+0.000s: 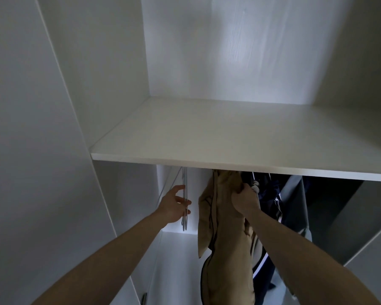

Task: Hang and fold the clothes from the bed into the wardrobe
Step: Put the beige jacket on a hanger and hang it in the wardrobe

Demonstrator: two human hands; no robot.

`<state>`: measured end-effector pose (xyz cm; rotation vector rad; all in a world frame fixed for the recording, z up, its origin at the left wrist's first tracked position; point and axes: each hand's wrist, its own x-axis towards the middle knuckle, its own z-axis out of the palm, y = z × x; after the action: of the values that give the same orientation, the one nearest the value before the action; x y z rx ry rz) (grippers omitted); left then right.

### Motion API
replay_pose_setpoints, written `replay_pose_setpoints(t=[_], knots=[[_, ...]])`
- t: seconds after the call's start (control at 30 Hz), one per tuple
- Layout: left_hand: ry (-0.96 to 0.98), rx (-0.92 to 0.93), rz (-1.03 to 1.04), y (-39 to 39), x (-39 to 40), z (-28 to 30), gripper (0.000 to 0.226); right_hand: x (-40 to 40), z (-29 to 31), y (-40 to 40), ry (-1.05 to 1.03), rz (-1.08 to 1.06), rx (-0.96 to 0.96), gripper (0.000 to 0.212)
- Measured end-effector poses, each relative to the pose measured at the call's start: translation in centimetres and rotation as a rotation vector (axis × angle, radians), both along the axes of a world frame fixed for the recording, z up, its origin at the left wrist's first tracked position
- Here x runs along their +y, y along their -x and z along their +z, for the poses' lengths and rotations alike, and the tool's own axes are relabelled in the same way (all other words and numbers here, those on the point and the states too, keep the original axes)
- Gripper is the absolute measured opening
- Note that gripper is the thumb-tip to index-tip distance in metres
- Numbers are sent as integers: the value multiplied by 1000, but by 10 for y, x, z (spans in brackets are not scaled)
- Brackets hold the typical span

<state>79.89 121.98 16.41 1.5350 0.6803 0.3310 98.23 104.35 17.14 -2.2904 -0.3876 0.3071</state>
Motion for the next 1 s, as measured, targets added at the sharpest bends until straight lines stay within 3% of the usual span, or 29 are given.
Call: replay_pose_setpoints(t=[0.2,0.3,0.37,0.43,0.5,0.63,0.73,0.87,0.93,1.0], knots=[[73,21,37,2,0,5,60,-14,-5,22,-129,21,-78,39],[103,30,36,2,-3,10,58,-15,-7,39,-153,-21,-337,44],[151,32,44,1,-4,12,56,-8,-8,52,-235,49,-412,33],[192,39,54,-1,-3,12,50,5,-5,66,-254,159,-272,17],[215,45,53,-2,-1,11,41,24,-1,76,-270,210,1,13],[211,58,59,-2,3,5,32,61,6,85,-328,110,582,16],[172,70,61,1,6,-1,33,76,4,84,-335,113,677,21],[130,75,67,6,11,-9,39,89,-2,81,-407,69,721,10],[151,66,100,7,13,-11,35,94,-9,81,-392,65,667,7],[177,44,141,9,13,-11,28,96,-16,80,-409,61,591,19]])
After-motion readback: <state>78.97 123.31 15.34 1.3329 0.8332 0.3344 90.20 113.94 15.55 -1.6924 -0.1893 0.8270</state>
